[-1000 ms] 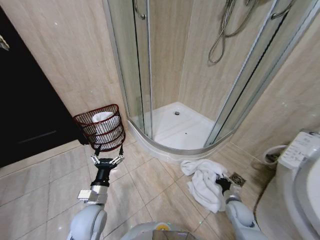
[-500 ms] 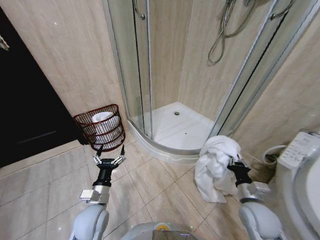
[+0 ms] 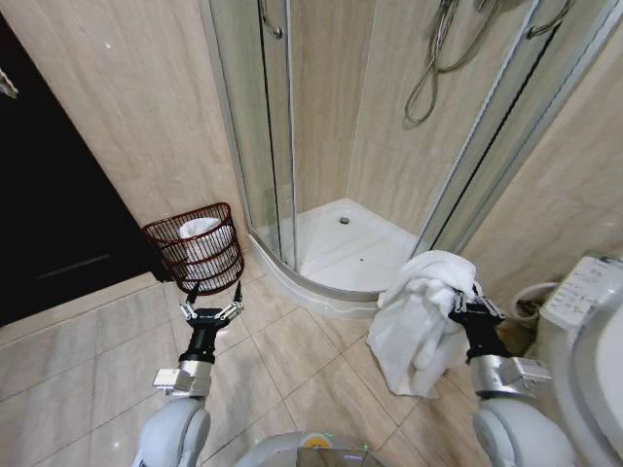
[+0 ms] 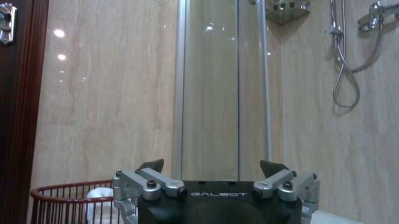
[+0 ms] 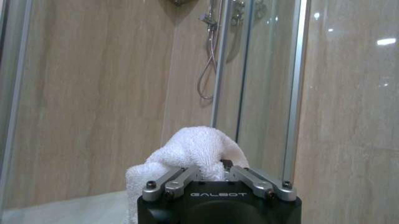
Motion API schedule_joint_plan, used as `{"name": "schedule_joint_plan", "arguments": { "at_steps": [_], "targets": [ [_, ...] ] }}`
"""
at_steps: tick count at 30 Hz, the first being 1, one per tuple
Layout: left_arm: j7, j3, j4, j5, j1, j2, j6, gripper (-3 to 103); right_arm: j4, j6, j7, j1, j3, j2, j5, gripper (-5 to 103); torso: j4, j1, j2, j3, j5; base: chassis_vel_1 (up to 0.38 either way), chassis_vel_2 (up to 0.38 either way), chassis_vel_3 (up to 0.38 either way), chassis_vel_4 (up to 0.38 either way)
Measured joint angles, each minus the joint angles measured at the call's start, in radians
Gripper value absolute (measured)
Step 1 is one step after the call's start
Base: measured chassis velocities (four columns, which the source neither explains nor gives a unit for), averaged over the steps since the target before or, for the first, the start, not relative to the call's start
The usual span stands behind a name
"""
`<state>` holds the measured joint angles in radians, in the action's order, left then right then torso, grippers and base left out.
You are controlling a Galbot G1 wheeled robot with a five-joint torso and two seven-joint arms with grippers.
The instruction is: Discard the used towel into the hamper.
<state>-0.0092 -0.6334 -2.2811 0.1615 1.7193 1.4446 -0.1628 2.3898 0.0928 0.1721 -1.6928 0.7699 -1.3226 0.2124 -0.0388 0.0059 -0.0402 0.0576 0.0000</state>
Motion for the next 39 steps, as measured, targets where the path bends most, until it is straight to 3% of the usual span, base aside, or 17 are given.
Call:
{"name": "schedule_joint_plan", "arguments": {
  "at_steps": [12, 39],
  "targets": [
    [-0.023, 0.018, 0.006, -0.008, -0.017, -0.010, -0.014, 100, -0.002, 0.048, 0.002, 0.010, -0.008, 0.001, -0.034, 10, 0.0000, 0.000, 0.000, 0.000, 0.0000, 0.000, 0.000, 0.000, 0.000],
    [-0.022, 0.041, 0.013, -0.022, -0.021, -0.007, -0.004, 100, -0.023, 0.055, -0.028, 0.030, -0.041, -0.002, -0.094, 10, -0.0002, 0.000, 0.000, 0.000, -0.0002, 0.033, 0.027, -0.023, -0.028]
  ]
}}
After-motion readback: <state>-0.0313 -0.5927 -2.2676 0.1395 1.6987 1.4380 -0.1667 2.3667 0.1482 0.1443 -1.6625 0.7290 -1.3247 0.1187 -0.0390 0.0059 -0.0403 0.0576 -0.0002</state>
